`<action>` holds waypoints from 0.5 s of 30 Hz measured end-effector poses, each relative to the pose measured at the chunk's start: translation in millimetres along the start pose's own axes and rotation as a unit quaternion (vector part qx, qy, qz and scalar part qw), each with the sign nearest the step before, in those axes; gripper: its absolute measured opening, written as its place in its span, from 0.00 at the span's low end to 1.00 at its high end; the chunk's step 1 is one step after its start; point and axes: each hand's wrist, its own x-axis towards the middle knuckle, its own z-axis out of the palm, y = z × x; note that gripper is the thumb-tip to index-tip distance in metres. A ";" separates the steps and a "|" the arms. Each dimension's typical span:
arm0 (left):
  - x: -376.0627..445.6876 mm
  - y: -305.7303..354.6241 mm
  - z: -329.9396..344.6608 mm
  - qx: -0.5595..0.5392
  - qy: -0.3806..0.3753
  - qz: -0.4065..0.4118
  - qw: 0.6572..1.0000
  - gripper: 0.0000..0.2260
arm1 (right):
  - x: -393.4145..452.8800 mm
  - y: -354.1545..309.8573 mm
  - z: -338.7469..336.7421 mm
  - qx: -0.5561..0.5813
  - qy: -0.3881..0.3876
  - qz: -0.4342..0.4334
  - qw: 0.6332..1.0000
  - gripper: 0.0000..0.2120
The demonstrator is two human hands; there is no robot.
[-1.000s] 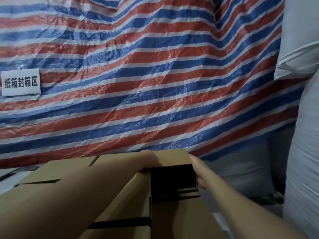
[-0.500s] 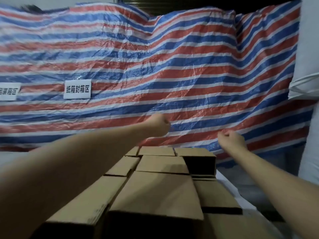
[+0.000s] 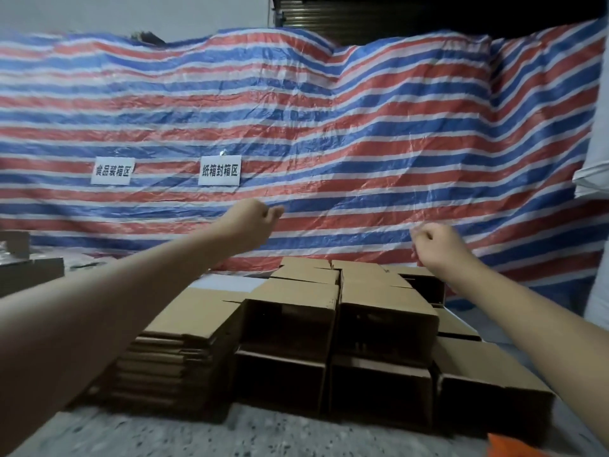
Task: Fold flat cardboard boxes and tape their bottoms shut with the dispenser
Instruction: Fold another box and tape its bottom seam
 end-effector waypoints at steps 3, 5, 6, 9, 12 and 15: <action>-26.7 -35.4 -6.0 0.067 -0.011 0.018 0.998 0.18 | -16.0 -23.9 9.9 -0.006 -0.040 -0.017 0.999 0.19; -41.2 -59.4 -3.0 0.132 -0.009 0.007 0.991 0.20 | -24.7 -37.6 16.5 -0.006 -0.027 -0.025 0.999 0.25; -46.8 -71.7 1.2 0.161 -0.009 -0.006 0.987 0.22 | -28.4 -43.2 20.0 -0.006 -0.025 -0.022 0.999 0.27; -59.2 -108.1 21.9 0.201 -0.045 -0.036 0.978 0.32 | -36.4 -52.6 35.7 0.003 -0.053 -0.024 0.998 0.32; -65.6 -144.5 46.1 0.266 -0.142 -0.031 0.953 0.40 | -40.7 -53.0 54.3 0.027 -0.065 -0.018 0.997 0.34; -71.5 -174.1 70.8 0.281 -0.177 -0.052 0.942 0.34 | -40.8 -50.9 69.1 0.003 -0.067 -0.013 0.998 0.33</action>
